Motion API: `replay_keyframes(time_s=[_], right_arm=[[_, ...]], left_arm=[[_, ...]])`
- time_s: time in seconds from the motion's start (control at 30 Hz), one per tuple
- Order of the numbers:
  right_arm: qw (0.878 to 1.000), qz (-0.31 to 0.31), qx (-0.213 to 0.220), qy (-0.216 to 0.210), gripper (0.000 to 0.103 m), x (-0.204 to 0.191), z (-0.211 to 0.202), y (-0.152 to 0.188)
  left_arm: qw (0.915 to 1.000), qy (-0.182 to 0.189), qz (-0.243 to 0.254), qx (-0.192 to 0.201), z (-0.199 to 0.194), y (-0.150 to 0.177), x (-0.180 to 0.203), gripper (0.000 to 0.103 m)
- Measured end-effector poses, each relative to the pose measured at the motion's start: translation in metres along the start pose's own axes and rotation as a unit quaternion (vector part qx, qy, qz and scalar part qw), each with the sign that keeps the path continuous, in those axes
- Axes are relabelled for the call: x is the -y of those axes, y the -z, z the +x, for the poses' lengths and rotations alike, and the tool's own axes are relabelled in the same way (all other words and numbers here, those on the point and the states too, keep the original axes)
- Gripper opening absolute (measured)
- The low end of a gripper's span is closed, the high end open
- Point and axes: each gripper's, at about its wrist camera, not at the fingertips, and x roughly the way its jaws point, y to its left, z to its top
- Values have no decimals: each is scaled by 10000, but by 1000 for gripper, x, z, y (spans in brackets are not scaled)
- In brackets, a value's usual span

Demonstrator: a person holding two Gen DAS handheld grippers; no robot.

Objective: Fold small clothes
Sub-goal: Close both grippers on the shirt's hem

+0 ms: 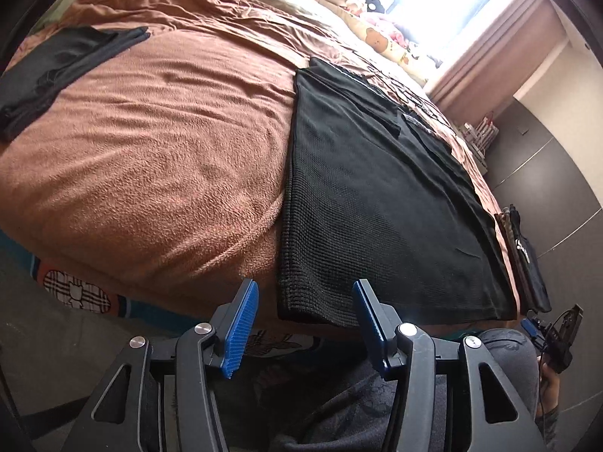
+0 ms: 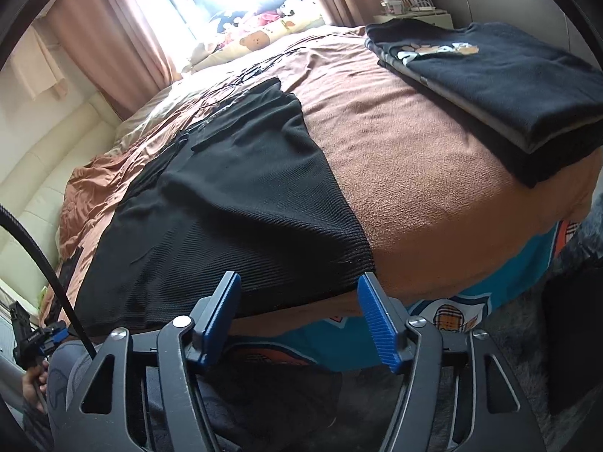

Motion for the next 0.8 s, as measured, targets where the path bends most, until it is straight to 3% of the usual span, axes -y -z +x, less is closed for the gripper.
replay_keyframes(time_s=[0.13, 0.2, 0.27, 0.37, 0.8], right_arm=[[9996, 241, -35, -113, 58, 10, 5, -1], [9991, 373, -10, -187, 56, 15, 8, -2], [9985, 480, -1, -252, 54, 20, 11, -4], [9974, 639, -17, -347, 53, 26, 18, -4], [9887, 1343, 42, -667, 53, 59, 27, 2]], left_arm=[[9998, 147, -92, -103, 12, 2, 3, 47], [9997, 115, -155, -114, 18, 1, 3, 38], [9996, -57, -262, -3, 17, 1, 0, 23], [9986, 27, -525, 89, 17, 1, -9, 14], [9974, 68, -648, 296, -1, -3, -13, 9]])
